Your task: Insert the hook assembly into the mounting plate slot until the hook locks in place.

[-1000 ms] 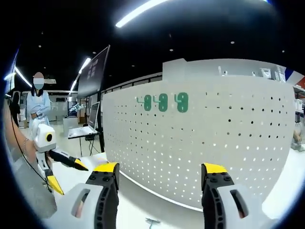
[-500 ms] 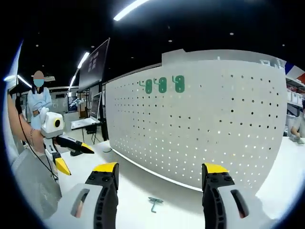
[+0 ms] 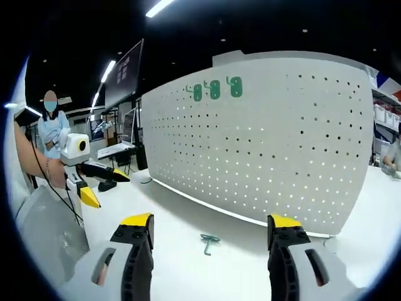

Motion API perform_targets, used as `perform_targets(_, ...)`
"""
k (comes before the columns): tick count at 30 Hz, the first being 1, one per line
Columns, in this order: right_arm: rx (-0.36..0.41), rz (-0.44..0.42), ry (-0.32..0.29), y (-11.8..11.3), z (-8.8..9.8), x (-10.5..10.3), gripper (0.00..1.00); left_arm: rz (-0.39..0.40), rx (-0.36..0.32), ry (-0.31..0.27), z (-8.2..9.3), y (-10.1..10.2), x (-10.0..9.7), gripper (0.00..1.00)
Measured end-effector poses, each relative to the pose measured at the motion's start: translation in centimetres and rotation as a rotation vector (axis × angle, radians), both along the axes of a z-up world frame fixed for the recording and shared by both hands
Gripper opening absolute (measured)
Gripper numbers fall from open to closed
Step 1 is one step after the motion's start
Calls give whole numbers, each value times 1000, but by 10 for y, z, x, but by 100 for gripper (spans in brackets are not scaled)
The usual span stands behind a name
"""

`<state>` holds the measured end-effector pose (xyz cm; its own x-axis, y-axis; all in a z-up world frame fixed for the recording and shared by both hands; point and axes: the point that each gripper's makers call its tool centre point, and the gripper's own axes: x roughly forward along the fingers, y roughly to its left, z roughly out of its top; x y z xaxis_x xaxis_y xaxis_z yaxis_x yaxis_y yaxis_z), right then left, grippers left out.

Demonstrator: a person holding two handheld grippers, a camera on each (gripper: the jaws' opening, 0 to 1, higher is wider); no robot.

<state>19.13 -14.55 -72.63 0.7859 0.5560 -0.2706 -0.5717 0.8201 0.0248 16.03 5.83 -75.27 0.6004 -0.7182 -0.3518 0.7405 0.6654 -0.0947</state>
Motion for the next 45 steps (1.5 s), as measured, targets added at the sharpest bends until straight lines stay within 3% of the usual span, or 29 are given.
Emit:
perform_targets(18, -52, 46, 110, -6, -30, -19, 75, 4, -6, 18, -8, 0, 2, 82)
perform_targets(29, -49, 46, 130, -6, -36, -19, 75, -22, 5, 17, -5, -10, 9, 82)
perform_targets(35, -52, 52, 135, -5, -37, -20, 75, -68, 29, 22, -4, -25, 21, 82)
perform_targets(40, -57, 54, 142, -5, -39, -22, 74, -149, 105, 37, -11, -41, 29, 81)
perform_targets(42, -80, 70, 139, -4, -42, -24, 74, -173, 137, 17, -12, -46, 36, 80)
perform_targets(45, -83, 77, 142, -2, -42, -25, 74, -193, 149, 27, -14, -53, 44, 79)
